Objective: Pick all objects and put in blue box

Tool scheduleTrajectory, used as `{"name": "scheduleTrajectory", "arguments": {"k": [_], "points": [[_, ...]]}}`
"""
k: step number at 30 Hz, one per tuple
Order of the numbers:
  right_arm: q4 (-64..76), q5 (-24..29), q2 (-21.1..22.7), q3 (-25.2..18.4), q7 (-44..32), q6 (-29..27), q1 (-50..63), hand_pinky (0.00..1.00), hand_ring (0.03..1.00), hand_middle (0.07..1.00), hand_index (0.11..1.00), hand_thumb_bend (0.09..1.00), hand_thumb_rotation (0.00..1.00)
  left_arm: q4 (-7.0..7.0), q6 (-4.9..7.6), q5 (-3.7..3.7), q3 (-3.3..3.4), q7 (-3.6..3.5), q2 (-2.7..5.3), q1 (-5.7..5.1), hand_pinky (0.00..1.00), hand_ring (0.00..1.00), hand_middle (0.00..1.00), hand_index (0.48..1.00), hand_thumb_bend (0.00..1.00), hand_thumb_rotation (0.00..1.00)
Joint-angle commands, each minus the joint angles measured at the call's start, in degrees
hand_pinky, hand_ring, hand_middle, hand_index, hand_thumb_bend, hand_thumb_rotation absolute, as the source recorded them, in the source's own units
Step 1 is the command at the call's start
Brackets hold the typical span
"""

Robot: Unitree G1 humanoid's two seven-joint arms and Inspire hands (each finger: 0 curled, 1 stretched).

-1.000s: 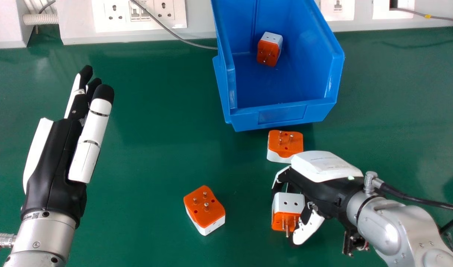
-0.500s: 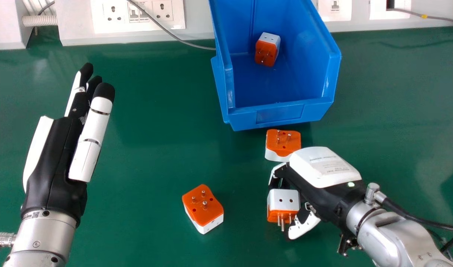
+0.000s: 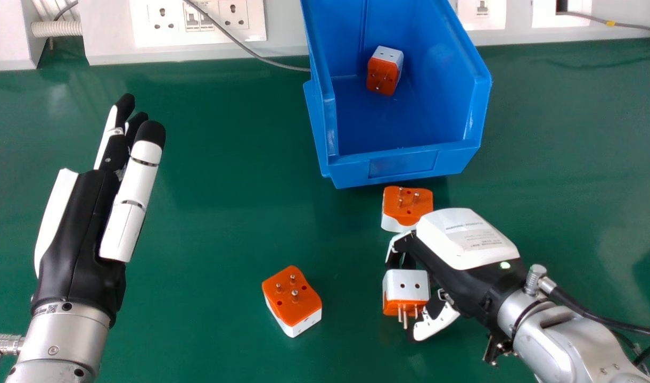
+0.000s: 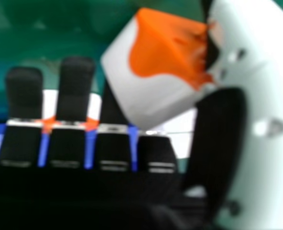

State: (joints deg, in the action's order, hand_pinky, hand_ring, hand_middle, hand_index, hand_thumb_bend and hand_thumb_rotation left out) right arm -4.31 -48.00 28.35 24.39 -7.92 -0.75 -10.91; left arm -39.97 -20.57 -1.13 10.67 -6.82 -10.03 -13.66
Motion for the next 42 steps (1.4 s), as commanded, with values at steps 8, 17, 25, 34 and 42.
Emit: {"name": "scheduleTrajectory", "arguments": {"k": [8, 17, 25, 34, 42], "points": [[2.60, 0.59, 0.25, -1.25, -2.26, 1.17, 0.30, 0.32, 0.422, 0.538, 0.531, 0.489, 0.00, -1.57, 0.57, 0.02, 0.06, 0.25, -0.41, 0.71, 0.94, 0.98, 0.98, 1.000, 0.48, 1.00], [10.60, 3.03, 0.38, -3.78, -9.03, 4.16, 2.08, 0.31, 0.419, 0.539, 0.533, 0.487, 0.00, -1.57, 0.65, 0.12, -0.06, 0.21, -0.35, 0.71, 0.94, 0.98, 0.98, 1.000, 0.48, 1.00], [16.19, 5.01, 1.38, -6.55, -11.62, 3.84, 4.23, 0.29, 0.416, 0.540, 0.538, 0.484, 0.00, -1.38, 0.86, 0.32, 0.09, 0.19, -0.27, 0.68, 0.94, 0.98, 0.98, 1.000, 0.48, 1.00], [24.21, 6.95, 2.05, -10.92, -13.40, 4.39, 7.67, 0.30, 0.420, 0.540, 0.537, 0.486, 0.00, -0.71, 1.16, 0.43, 0.45, 0.08, -0.49, 0.82, 0.94, 0.98, 0.98, 1.000, 0.48, 1.00], [33.49, 9.22, 1.32, -15.62, -16.42, 7.11, 10.20, 0.32, 0.426, 0.539, 0.520, 0.489, 0.00, 0.27, 1.87, 0.52, 0.69, -0.03, -0.56, 0.99, 0.94, 0.98, 0.98, 1.000, 0.48, 1.00]]}}
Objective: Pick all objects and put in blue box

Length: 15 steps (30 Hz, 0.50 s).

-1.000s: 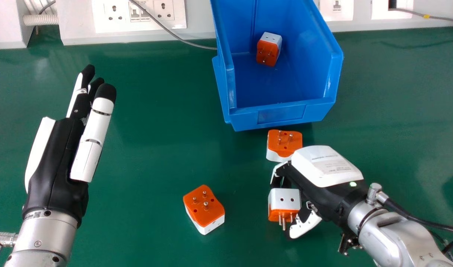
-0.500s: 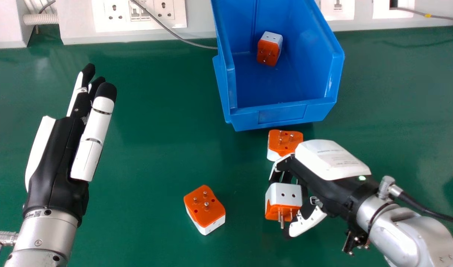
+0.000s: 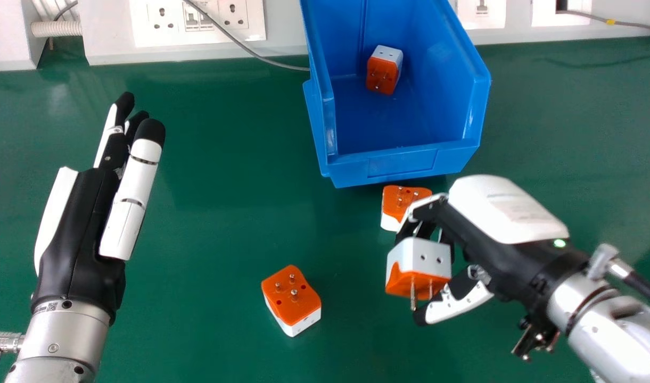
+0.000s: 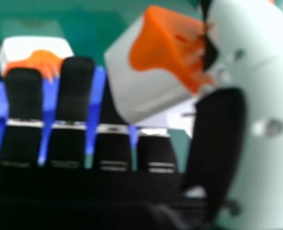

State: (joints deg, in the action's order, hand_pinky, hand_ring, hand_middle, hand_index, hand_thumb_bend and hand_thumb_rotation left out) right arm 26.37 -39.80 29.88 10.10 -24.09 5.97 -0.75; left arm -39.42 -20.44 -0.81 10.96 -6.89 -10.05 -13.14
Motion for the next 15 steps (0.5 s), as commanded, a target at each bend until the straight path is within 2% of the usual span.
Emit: {"name": "scheduleTrajectory", "arguments": {"k": [1, 9, 15], "points": [[3.69, 1.20, -0.49, -1.63, -0.42, 0.74, 0.09, 0.32, 0.426, 0.539, 0.520, 0.489, 0.00, -0.11, 1.84, 0.17, 0.38, 0.06, -0.54, 0.54, 0.94, 0.98, 0.98, 1.000, 0.48, 1.00], [10.27, 1.83, -1.74, -3.85, -1.20, 3.22, -0.82, 0.32, 0.423, 0.535, 0.510, 0.491, 0.00, 0.84, 3.25, 0.34, 0.42, -0.01, -0.40, 0.30, 0.94, 0.98, 0.98, 1.000, 0.48, 1.00], [12.24, 1.64, -2.64, -5.20, -0.23, 3.07, -2.63, 0.32, 0.422, 0.530, 0.510, 0.491, 0.00, 1.42, 4.24, 0.35, 0.38, -0.06, -0.44, 0.11, 0.94, 0.98, 0.98, 1.000, 0.48, 1.00]]}}
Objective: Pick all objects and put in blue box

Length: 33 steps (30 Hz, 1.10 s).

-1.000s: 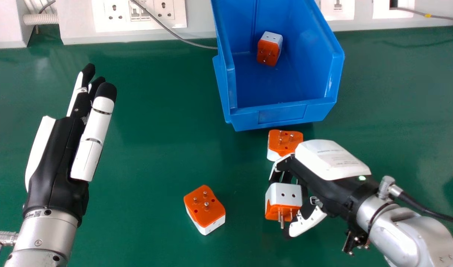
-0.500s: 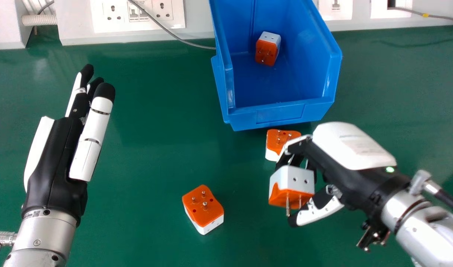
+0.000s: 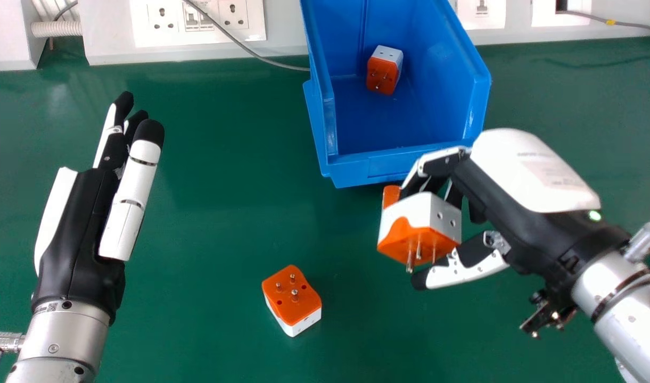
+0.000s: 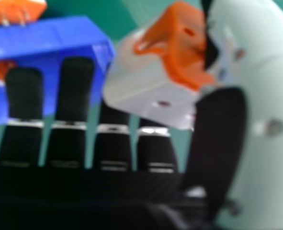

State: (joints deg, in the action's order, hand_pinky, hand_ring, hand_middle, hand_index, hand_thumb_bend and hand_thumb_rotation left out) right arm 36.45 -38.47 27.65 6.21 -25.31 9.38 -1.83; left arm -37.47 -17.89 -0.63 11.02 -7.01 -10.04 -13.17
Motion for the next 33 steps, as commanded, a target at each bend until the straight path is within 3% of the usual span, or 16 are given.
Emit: {"name": "scheduleTrajectory", "arguments": {"k": [1, 19, 33], "points": [[2.08, 0.36, -0.62, -1.56, 1.39, -0.51, -2.12, 0.32, 0.422, 0.529, 0.510, 0.492, 0.00, -0.54, 1.79, 0.07, 0.23, 0.08, -0.45, 0.09, 0.94, 0.98, 0.99, 1.000, 0.47, 1.00], [-6.27, 0.15, -3.21, -2.10, 5.64, 0.09, -13.98, 0.32, 0.424, 0.530, 0.514, 0.492, 0.00, -0.16, 3.02, -0.78, 0.01, -0.22, -0.76, -0.47, 0.94, 0.98, 0.99, 1.000, 0.47, 1.00], [-22.41, -2.21, -4.34, 2.00, 10.24, -0.41, -26.32, 0.31, 0.423, 0.530, 0.529, 0.490, 0.00, 0.86, 3.30, -1.78, -0.50, -0.04, -0.71, 0.37, 0.94, 0.98, 0.99, 1.000, 0.48, 1.00]]}}
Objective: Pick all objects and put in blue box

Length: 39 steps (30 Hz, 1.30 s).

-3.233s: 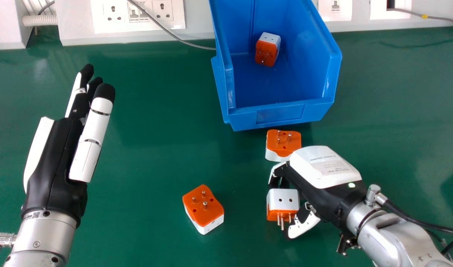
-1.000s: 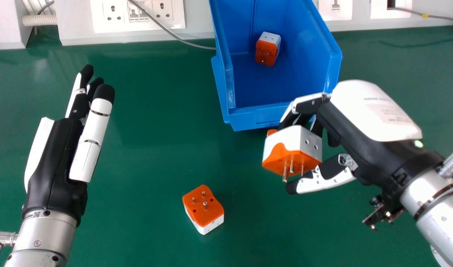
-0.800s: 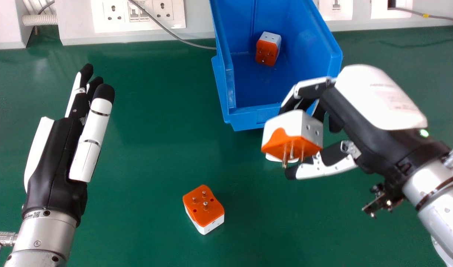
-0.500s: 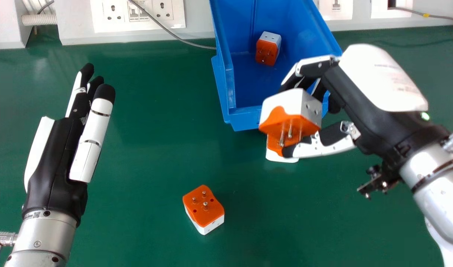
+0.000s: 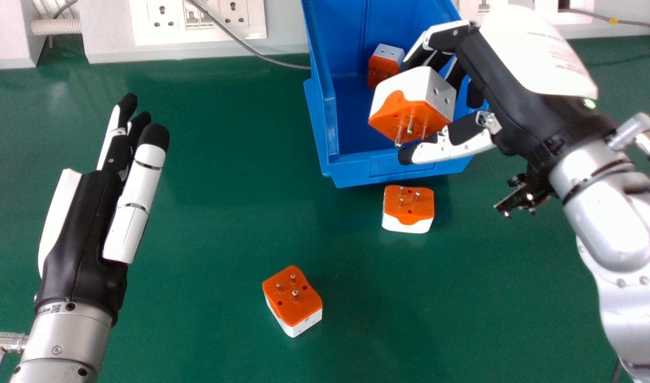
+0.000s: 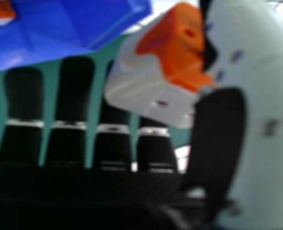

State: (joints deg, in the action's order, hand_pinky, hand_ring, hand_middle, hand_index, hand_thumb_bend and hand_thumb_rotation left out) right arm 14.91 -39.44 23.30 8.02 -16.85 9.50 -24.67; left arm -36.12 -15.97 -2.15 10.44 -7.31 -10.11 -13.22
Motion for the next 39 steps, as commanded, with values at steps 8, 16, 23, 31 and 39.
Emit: {"name": "scheduleTrajectory", "arguments": {"k": [8, 16, 23, 31, 39], "points": [[-17.08, -2.58, -1.62, 4.43, 6.80, -2.46, -12.36, 0.31, 0.423, 0.530, 0.529, 0.490, 0.00, 0.35, 2.01, -0.53, 0.03, 0.32, -0.77, 0.74, 0.93, 0.98, 0.98, 1.000, 0.48, 1.00], [-36.94, -2.96, -4.98, 9.18, 11.97, -3.22, -23.71, 0.31, 0.418, 0.527, 0.533, 0.489, 0.00, 0.56, 2.19, -0.59, 0.13, 0.43, -0.71, 0.77, 0.93, 0.98, 0.98, 1.000, 0.48, 1.00], [-51.11, -3.01, -7.98, 12.53, 15.93, -3.20, -31.60, 0.31, 0.418, 0.525, 0.534, 0.490, 0.00, -0.06, 2.33, -0.85, -0.24, 0.52, -0.52, 0.19, 0.93, 0.98, 0.98, 1.000, 0.47, 1.00], [-67.68, -1.62, -9.92, 14.58, 20.57, -4.96, -38.51, 0.31, 0.411, 0.518, 0.537, 0.489, 0.00, 0.17, 3.03, -1.12, -0.63, 0.70, -0.44, -0.30, 0.93, 0.98, 0.98, 1.000, 0.47, 1.00], [-73.78, -0.52, -11.93, 14.77, 23.40, -2.73, -41.10, 0.32, 0.415, 0.519, 0.529, 0.491, 0.00, 0.39, 3.65, -0.97, 0.07, 0.38, -0.72, -0.88, 0.92, 0.98, 0.98, 0.995, 0.48, 1.00]]}}
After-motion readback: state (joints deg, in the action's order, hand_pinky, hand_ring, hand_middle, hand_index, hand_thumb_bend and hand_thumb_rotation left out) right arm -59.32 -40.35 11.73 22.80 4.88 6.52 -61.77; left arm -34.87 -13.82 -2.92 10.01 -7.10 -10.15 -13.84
